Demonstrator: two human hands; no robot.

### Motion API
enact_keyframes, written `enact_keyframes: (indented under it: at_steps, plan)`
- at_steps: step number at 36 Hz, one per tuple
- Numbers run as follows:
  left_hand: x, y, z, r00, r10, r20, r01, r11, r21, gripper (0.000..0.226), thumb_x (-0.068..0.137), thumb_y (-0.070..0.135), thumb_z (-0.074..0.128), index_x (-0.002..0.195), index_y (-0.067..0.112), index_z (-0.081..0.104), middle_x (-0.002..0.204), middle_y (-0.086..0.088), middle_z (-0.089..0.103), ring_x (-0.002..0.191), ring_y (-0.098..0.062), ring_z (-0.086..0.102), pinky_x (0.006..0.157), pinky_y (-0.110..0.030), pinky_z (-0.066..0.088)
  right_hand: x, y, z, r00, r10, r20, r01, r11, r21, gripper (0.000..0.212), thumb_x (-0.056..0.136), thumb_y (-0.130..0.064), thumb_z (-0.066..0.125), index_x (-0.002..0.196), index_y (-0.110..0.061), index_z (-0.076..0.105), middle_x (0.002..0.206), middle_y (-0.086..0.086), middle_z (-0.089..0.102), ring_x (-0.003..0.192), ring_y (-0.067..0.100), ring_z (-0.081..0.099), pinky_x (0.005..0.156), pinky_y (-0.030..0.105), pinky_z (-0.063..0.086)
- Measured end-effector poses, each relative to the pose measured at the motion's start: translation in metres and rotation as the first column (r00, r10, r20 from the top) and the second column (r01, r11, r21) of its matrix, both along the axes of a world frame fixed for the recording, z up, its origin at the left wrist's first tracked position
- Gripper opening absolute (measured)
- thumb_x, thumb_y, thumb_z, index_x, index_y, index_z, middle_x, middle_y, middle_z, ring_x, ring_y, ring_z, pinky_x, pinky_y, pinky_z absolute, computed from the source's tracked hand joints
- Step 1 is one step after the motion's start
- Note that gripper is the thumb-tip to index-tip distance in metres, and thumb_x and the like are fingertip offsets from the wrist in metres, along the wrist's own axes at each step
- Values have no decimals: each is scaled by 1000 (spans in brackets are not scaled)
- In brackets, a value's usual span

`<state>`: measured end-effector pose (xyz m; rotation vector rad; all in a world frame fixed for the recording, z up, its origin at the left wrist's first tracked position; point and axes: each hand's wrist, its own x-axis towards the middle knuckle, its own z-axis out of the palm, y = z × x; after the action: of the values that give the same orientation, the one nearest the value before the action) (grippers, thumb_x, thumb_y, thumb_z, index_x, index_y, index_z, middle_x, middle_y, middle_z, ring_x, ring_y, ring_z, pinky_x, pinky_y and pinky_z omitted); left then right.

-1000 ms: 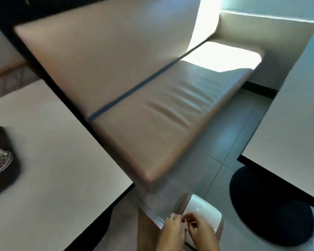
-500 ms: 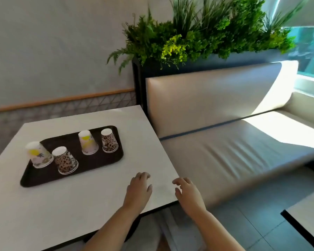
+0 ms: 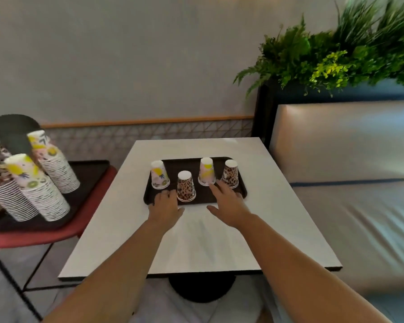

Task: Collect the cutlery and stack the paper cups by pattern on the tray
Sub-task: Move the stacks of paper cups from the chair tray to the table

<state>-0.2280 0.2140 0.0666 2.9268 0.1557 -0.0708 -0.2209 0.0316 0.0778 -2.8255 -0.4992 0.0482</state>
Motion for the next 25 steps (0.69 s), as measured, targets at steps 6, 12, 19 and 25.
enact_keyframes:
  at_steps: [6, 12, 19, 25]
  plan:
    - [2, 69, 20, 996, 76, 53, -79, 996, 48, 61, 93, 40, 50, 142, 12, 26, 147, -11, 29, 136, -28, 28, 106, -48, 32, 19, 75, 21, 998, 47, 41, -47, 999, -16, 70, 94, -39, 47, 149, -21, 8, 157, 6, 2, 144, 29, 6, 112, 52, 16]
    - [3, 124, 29, 986, 118, 118, -129, 988, 83, 62, 94, 40, 48, 144, 13, 22, 151, -10, 23, 139, -28, 22, 109, -47, 27, 35, 130, 31, 993, 97, 69, -97, 995, 2, 72, 93, -39, 49, 149, -22, 6, 157, 6, 3, 144, 28, 6, 113, 51, 18]
    - [10, 165, 40, 963, 211, 166, -229, 969, 91, 63, 92, 39, 52, 141, 12, 26, 147, -12, 28, 135, -31, 29, 107, -49, 29, 61, 179, 35, 977, 194, 93, -196, 981, 9, 70, 93, -40, 48, 148, -21, 10, 157, 8, 5, 144, 28, 9, 110, 51, 21]
    - [18, 196, 46, 925, 294, 242, -317, 946, 61, 63, 91, 37, 54, 141, 11, 28, 146, -11, 30, 134, -29, 26, 105, -48, 29, 84, 220, 44, 957, 274, 99, -277, 960, 22, 69, 95, -39, 45, 149, -22, 6, 158, 7, 1, 144, 27, 6, 112, 49, 17]
